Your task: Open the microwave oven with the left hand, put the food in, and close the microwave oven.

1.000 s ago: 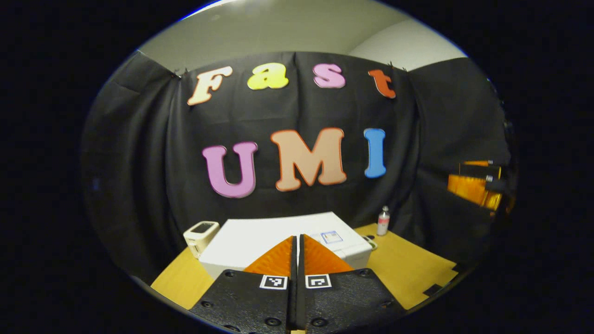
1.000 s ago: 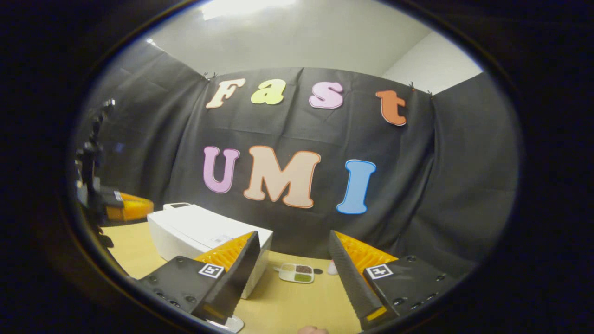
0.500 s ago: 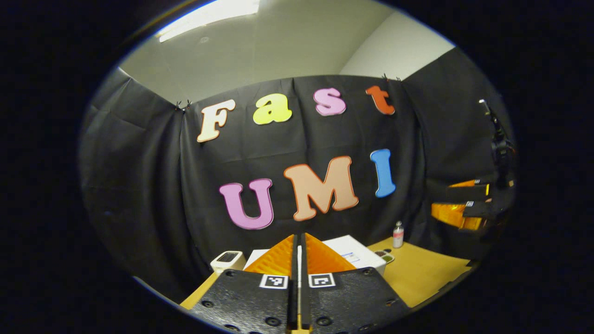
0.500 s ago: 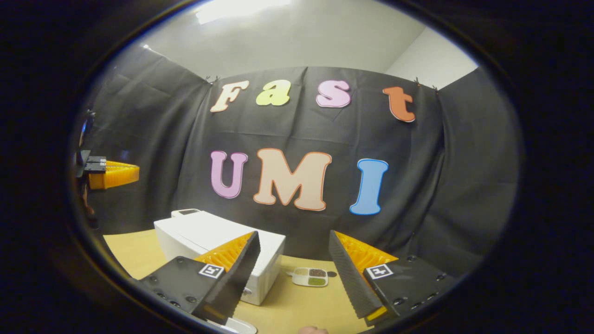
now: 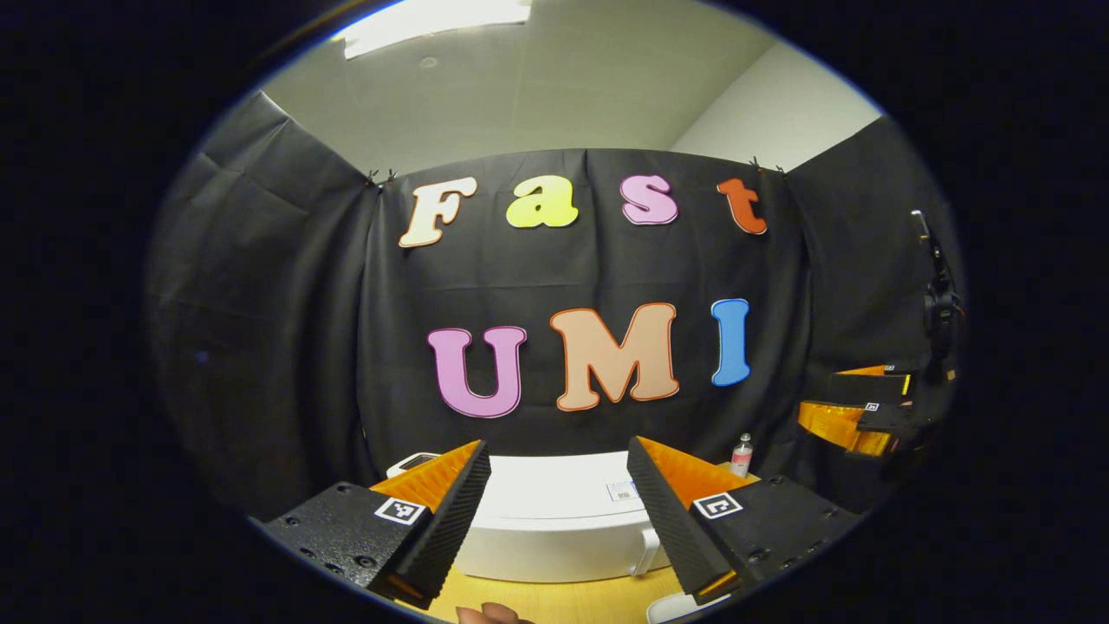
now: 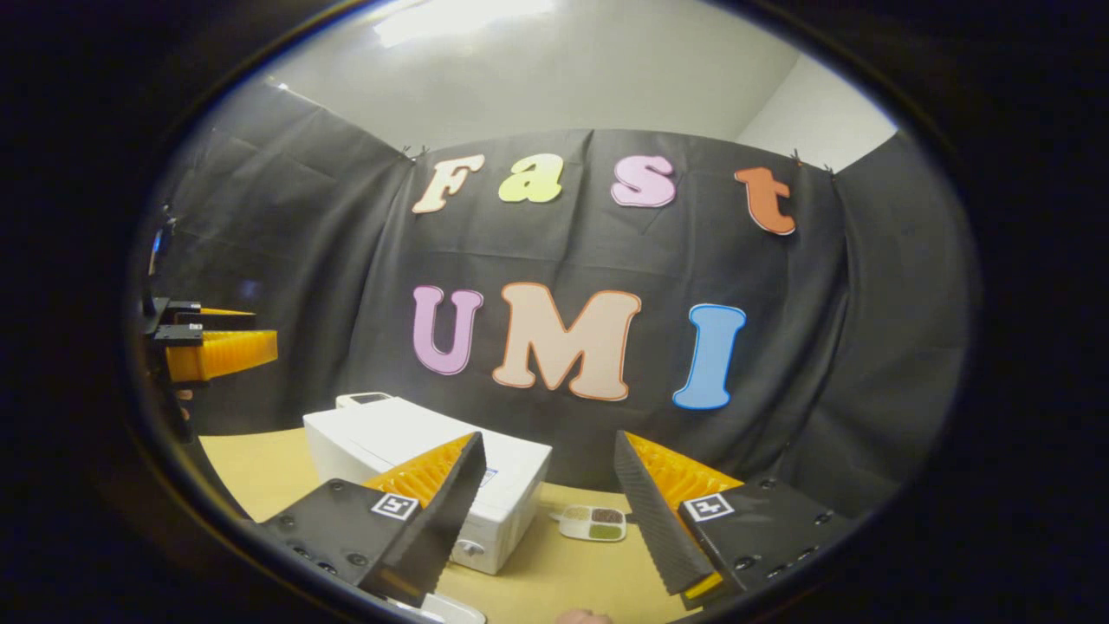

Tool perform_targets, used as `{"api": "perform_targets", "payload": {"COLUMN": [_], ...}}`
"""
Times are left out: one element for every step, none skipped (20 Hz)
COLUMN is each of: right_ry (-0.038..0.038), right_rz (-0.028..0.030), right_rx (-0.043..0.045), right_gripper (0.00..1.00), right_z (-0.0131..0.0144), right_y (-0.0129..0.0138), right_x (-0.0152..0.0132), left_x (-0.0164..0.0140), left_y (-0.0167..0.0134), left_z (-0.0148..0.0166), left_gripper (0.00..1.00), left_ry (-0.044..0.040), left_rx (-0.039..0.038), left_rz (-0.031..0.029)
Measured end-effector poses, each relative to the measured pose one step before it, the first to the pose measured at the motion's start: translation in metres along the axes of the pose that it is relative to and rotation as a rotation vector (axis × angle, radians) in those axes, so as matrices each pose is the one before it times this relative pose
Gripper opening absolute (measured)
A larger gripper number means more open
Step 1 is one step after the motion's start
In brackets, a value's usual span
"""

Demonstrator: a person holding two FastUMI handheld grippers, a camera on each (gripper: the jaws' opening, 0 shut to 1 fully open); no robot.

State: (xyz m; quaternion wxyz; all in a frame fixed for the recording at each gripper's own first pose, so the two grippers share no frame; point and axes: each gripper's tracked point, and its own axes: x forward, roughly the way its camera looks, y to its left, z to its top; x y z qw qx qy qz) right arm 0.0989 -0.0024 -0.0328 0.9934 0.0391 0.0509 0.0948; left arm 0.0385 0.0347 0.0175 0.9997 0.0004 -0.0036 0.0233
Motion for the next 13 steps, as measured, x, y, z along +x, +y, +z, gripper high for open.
{"api": "perform_targets", "payload": {"right_ry": [0.00413,0.00388,-0.00168,-0.00849,-0.00901,-0.00271,0.00226,0.00161,-0.00170,-0.00507,-0.00367,-0.00115,0.00150], "right_rz": [-0.00166,0.00283,0.00122,-0.00520,-0.00853,-0.00473,-0.00201,-0.00184,0.00118,0.00164,0.00066,0.00230,0.00227], "right_rx": [0.00916,0.01508,0.01327,0.00650,0.00072,0.00025,-0.00094,-0.00259,-0.00379,-0.00392,-0.00473,-0.00409,-0.00544], "right_gripper": [0.95,0.97,0.95,0.97,0.97,0.94,0.96,0.94,0.95,0.94,0.96,0.94,0.94], "right_z": [-0.00057,-0.00058,0.00154,0.00449,0.00340,0.00083,-0.00111,-0.00063,0.00156,0.00252,0.00117,0.00026,-0.00041], "right_y": [-0.00077,0.00102,-0.00009,-0.00219,-0.00283,-0.00200,-0.00054,-0.00060,-0.00036,-0.00023,-0.00064,-0.00071,-0.00029], "right_x": [-0.00103,-0.00019,-0.00091,-0.00086,-0.00099,-0.00058,0.00044,-0.00011,-0.00040,-0.00161,-0.00121,-0.00097,-0.00033], "left_x": [-0.00132,0.00013,0.00089,0.00155,0.00119,-0.00058,0.00061,0.00068,0.00289,0.00066,0.00047,-0.00037,0.00067], "left_y": [0.00092,0.00050,0.00130,0.00155,-0.00099,-0.00088,-0.00098,-0.00284,-0.00327,-0.00144,-0.00173,-0.00284,-0.00347], "left_z": [-0.00399,-0.00129,0.00178,0.00071,-0.00090,-0.00032,0.00109,0.00050,-0.00011,0.00141,-0.00012,0.00006,-0.00178], "left_gripper": [0.96,0.97,0.97,1.00,0.97,0.96,0.96,0.96,0.99,0.96,0.96,0.96,0.96], "left_ry": [0.00983,0.00607,-0.00165,-0.00065,0.00329,-0.00050,-0.00264,-0.00305,0.00068,-0.00072,-0.00030,0.00043,0.00461], "left_rx": [-0.00720,-0.00753,-0.00504,-0.00042,0.00216,0.00429,0.00288,-0.00011,0.00073,0.00205,0.00309,0.00001,-0.00488], "left_rz": [0.00110,-0.00028,0.00336,0.00339,-0.00225,-0.00026,-0.00212,-0.00511,-0.00599,-0.00340,-0.00361,-0.00529,-0.00760]}}
